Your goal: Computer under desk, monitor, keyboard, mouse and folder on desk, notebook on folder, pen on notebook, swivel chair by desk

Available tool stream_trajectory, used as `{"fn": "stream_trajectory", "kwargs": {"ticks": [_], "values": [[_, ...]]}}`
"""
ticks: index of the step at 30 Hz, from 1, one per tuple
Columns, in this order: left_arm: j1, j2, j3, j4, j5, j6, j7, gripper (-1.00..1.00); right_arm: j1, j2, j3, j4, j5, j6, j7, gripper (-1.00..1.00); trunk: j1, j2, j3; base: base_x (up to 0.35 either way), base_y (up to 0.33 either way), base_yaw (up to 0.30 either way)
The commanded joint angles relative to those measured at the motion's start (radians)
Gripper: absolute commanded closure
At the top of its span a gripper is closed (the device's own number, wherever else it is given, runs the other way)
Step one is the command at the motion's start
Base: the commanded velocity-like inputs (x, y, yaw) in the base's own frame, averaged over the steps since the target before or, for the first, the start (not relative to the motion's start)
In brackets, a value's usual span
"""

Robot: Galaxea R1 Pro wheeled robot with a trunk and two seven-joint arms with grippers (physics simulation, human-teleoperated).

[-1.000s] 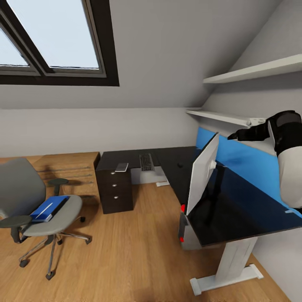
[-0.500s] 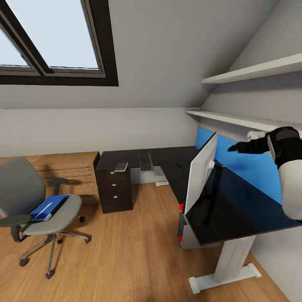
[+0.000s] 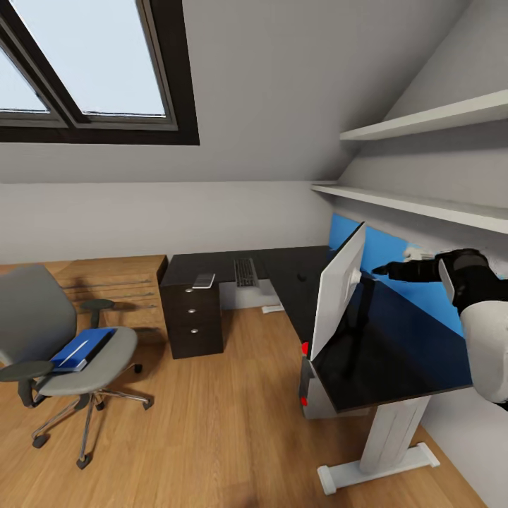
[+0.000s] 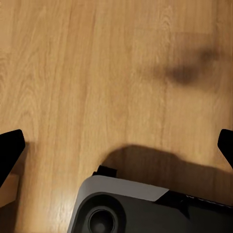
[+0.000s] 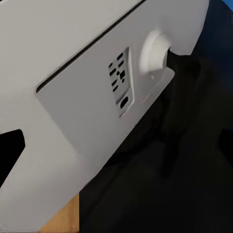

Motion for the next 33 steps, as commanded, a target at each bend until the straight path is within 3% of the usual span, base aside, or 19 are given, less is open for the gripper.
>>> {"fn": "stream_trajectory", "kwargs": {"ticks": [1,6,11,16,25,32,33], "values": [[0.000,0.000,0.004,-0.002,0.002,-0.002,-0.001,-1.00,0.009,0.000,-0.006,-0.001,-0.001,-0.003,0.009,-1.00,0.000,-0.001,-0.001,0.000,0.000,0.000],[0.000,0.000,0.003,-0.003,0.003,-0.009,0.005,-1.00,0.051,0.000,-0.008,-0.001,-0.040,-0.040,0.009,-1.00,0.000,-0.001,-0.001,0.000,0.000,0.000],[0.000,-0.001,0.002,-0.004,0.003,-0.025,0.007,-1.00,0.093,-0.004,-0.048,0.001,-0.084,-0.060,0.008,-1.00,0.000,-0.001,-0.001,0.000,0.000,0.000],[0.000,-0.002,0.001,-0.006,0.002,-0.028,0.009,-1.00,0.114,-0.011,-0.092,0.001,-0.097,-0.064,0.007,-1.00,0.000,-0.001,-0.001,0.000,0.000,0.000],[-0.001,-0.001,0.001,-0.012,0.000,-0.028,0.015,-1.00,0.131,-0.010,-0.110,0.053,-0.103,-0.072,0.006,-1.00,0.000,-0.001,-0.001,0.000,0.000,0.000],[0.000,0.001,0.001,-0.038,0.000,-0.026,0.016,-1.00,0.149,-0.006,-0.112,0.092,-0.104,-0.177,0.005,-1.00,0.000,-0.001,-0.001,0.000,0.000,0.000],[0.000,0.003,0.002,-0.046,0.000,-0.025,0.016,-1.00,0.157,-0.005,-0.113,0.129,-0.105,-0.233,0.005,-1.00,0.000,-0.001,-0.001,0.000,0.000,0.000]]}}
